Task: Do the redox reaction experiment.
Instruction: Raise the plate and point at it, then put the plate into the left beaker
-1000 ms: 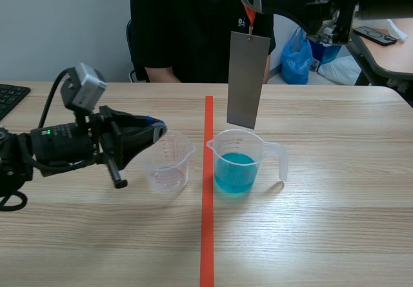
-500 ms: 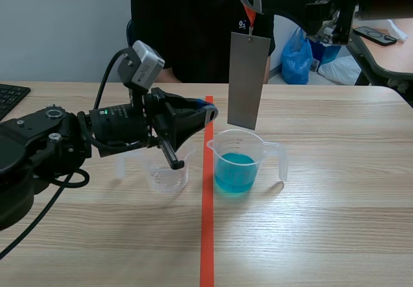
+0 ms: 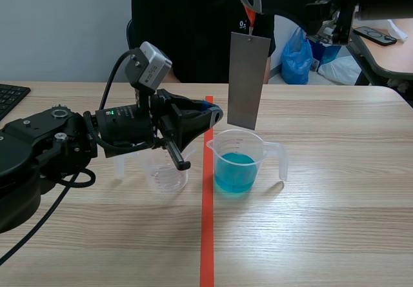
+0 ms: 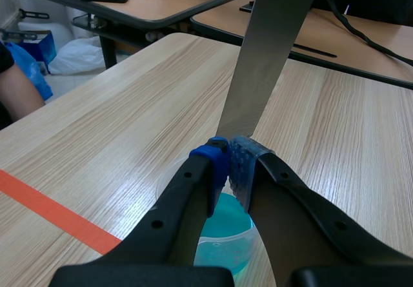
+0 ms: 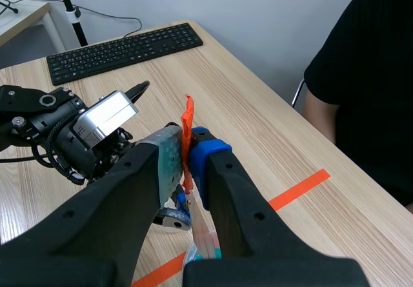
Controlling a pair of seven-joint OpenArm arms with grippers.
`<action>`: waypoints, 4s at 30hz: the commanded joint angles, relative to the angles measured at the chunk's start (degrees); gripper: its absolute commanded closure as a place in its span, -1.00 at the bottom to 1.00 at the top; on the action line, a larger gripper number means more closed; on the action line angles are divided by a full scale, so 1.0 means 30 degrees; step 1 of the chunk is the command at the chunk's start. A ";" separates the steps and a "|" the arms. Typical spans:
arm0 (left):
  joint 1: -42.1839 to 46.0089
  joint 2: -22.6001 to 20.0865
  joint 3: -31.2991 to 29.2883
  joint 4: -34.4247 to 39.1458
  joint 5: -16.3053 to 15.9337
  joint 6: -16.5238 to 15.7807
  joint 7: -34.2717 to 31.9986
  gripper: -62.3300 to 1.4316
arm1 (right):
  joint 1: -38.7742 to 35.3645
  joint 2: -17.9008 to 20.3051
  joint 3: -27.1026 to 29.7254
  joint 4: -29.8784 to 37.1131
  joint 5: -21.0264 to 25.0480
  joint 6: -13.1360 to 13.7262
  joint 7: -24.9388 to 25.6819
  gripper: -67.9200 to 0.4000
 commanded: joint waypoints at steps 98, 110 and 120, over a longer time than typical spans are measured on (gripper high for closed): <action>2.8531 0.1370 -1.9810 0.5348 1.3260 1.1504 -1.6378 0.83 | 0.0699 -0.0211 -0.0036 0.0189 0.0146 0.0000 0.0233 0.94; 2.8523 0.1362 -1.9810 0.5348 1.3260 1.1511 -1.6378 0.83 | 0.1319 -0.2331 -0.1872 0.0189 -0.1909 -0.0007 -0.0080 0.94; 2.8523 0.1362 -1.9810 0.5348 1.3260 1.1504 -1.6378 0.83 | 0.1333 -0.4422 -0.3621 0.0189 -0.3738 0.0000 -0.0051 0.94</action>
